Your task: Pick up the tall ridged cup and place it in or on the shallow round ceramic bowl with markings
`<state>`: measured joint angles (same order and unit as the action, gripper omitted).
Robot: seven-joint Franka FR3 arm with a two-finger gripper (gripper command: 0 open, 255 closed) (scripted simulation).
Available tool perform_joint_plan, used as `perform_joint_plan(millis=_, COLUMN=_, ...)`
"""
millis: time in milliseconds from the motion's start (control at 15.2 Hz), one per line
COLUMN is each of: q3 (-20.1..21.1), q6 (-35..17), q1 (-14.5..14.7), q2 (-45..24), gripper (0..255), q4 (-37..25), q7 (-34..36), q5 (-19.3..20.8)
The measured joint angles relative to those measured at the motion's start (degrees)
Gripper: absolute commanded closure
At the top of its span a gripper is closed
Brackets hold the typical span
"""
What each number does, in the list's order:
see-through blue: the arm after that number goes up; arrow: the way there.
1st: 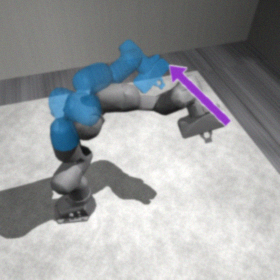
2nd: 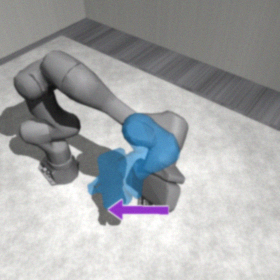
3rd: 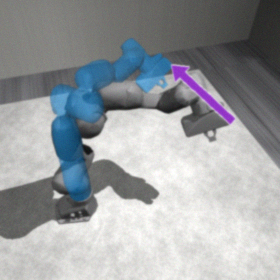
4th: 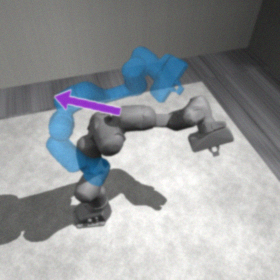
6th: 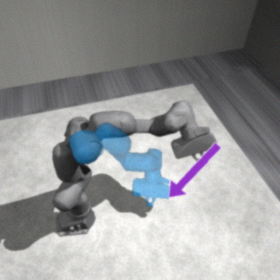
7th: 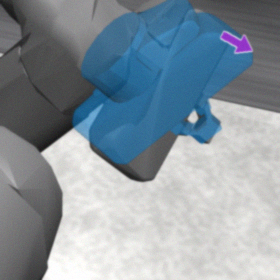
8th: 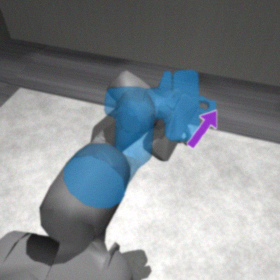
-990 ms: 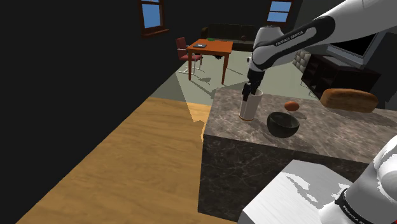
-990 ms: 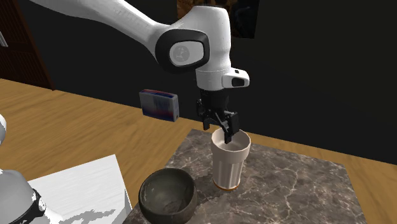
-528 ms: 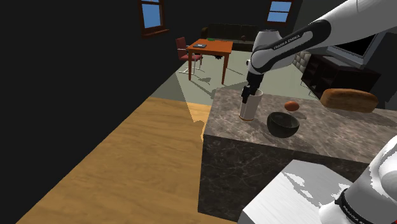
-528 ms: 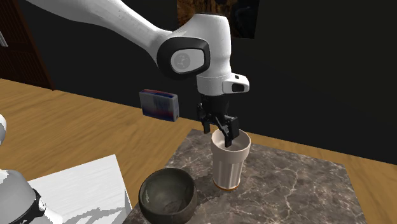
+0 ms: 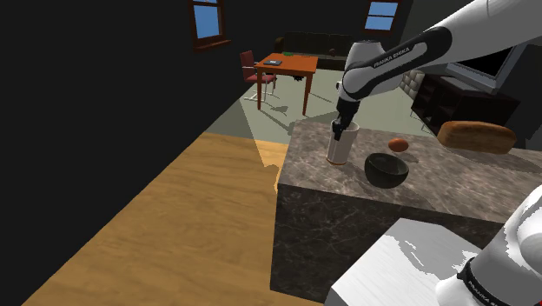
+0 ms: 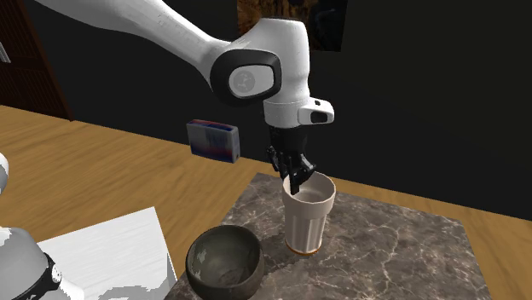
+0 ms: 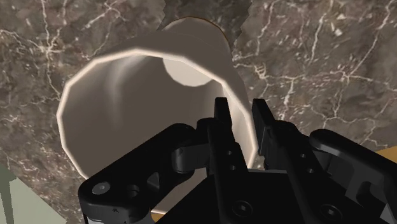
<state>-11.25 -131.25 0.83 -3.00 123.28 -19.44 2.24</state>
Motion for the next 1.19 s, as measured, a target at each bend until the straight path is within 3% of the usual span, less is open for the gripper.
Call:
perform_joint_plan(millis=330, q3=0.0, q6=0.4, q1=0.0, q2=0.2, gripper=255, q4=-0.2, q7=0.0, q5=0.0)
perform_joint_plan(millis=1188, q3=0.1, q6=9.6, q1=0.1, q2=3.9, gripper=255, q4=-5.7, q7=0.2, q5=0.7)
